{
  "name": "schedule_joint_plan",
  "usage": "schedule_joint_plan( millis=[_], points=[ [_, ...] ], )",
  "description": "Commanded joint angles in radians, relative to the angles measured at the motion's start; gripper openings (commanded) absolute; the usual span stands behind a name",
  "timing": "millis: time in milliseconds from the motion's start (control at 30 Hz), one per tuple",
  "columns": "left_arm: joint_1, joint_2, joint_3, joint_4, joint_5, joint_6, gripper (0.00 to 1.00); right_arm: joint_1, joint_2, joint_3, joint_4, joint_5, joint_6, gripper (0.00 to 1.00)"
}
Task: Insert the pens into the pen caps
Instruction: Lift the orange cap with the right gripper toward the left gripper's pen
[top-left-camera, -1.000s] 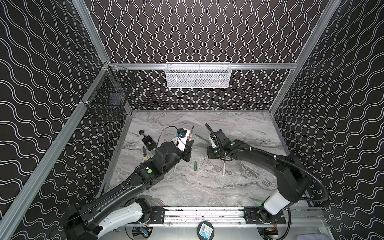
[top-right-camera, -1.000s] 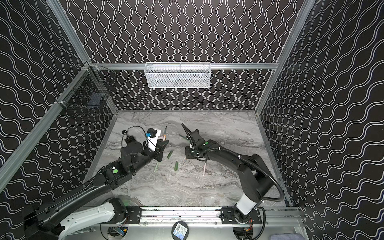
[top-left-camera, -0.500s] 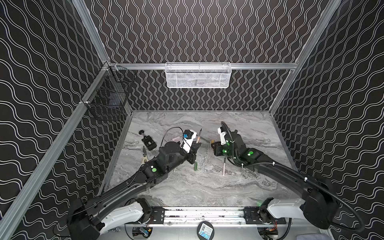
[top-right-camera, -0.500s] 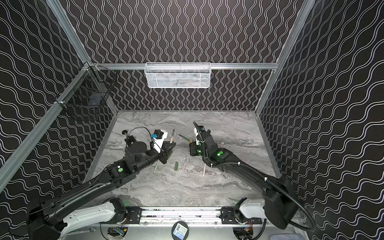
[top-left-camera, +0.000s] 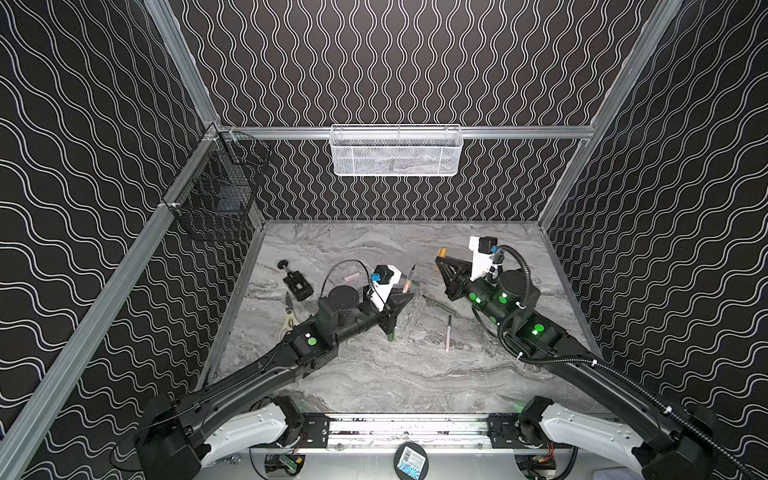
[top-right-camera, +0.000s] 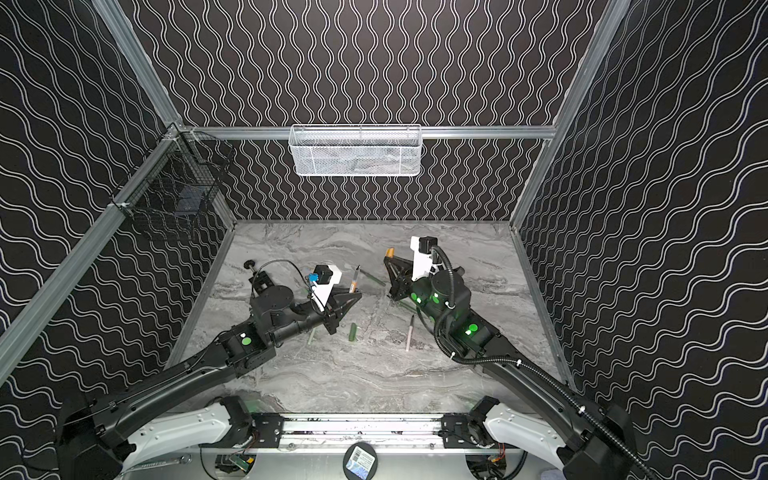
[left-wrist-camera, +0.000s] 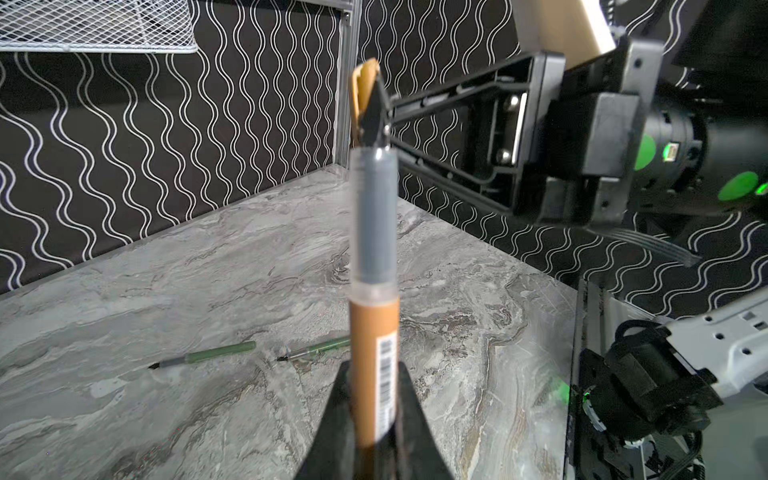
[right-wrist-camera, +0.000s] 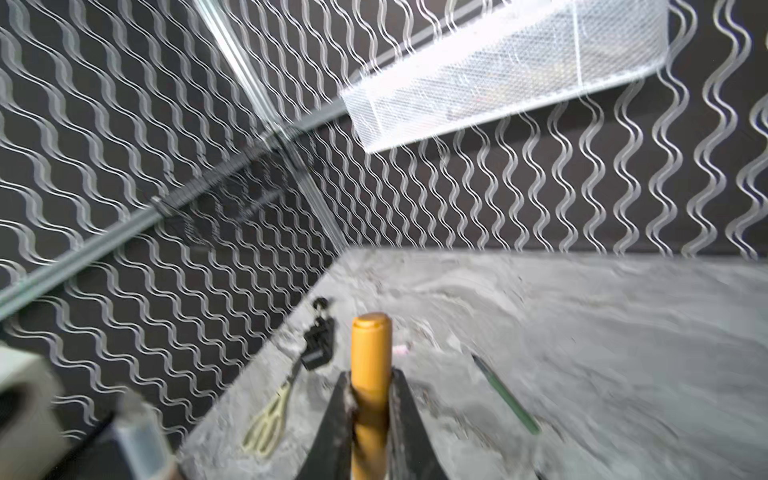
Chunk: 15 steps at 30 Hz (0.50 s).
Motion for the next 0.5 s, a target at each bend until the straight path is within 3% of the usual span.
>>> schedule_joint_plan(
  millis=[0, 467],
  points=[
    [-0.002, 0.012, -0.001, 0.073, 0.049, 0.002, 0.00, 0.001, -0.011, -0.011, 0.209, -0.069, 0.010, 0.10],
    [-0.001, 0.038, 0.016, 0.058, 0.073, -0.016, 0.00, 0.001, -0.014, -0.021, 0.336, -0.226, 0.105, 0.10]
  ],
)
